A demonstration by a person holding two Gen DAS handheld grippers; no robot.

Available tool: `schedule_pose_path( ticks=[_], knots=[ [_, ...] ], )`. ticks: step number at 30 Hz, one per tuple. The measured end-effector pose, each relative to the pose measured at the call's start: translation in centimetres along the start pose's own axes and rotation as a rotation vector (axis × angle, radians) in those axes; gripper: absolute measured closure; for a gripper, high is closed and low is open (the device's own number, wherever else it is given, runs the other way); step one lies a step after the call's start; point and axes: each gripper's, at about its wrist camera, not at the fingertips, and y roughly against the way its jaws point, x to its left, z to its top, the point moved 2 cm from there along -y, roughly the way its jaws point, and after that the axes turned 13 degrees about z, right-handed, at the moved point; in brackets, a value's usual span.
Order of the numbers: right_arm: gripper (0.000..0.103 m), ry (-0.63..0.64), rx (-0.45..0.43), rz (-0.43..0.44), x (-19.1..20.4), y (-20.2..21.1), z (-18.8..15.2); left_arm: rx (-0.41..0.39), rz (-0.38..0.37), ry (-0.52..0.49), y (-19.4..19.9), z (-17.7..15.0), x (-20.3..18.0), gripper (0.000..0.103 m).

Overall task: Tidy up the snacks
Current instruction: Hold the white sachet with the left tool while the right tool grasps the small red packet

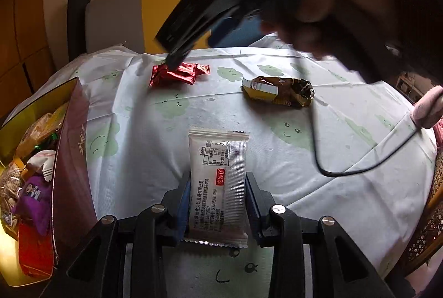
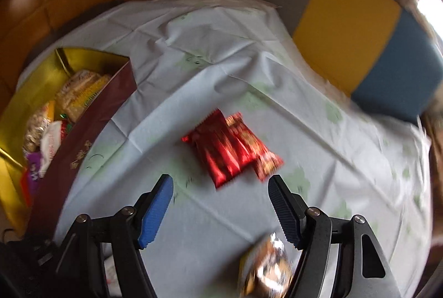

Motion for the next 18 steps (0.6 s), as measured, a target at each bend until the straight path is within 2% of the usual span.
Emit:
schedule_pose_path(
  ticks=[6,7,9,13,18],
  knots=[
    [0.034,0.117,0.085,-0.076,0.4,-4.7,2.3,-0.009,-0.012,0.014,0.0,-0.1,0.2,0.067],
    [0.052,0.119,0.111,-0.076,0.3,-5.4,2.3,-0.010,-0.012,0.014,0.1,-0.1,0.2,0.067],
    [0.065,0.126,0.088,-0.083,0.5,-5.3,2.4,-0.012,-0.011,0.014,0.1,-0.1,0.2,0.067],
    [0.067,0.077,0.091,-0.033,1.0,-3.9,1.3,-0.015,-0.011,0.015,0.1,-0.2,0.1,0.067],
    [0.067,-0.010,0.135,0.068,2.0,-0.6,-2.7,-0.017,-0.011,0.019,0.0,-0.1,0.1,0.067]
  ],
)
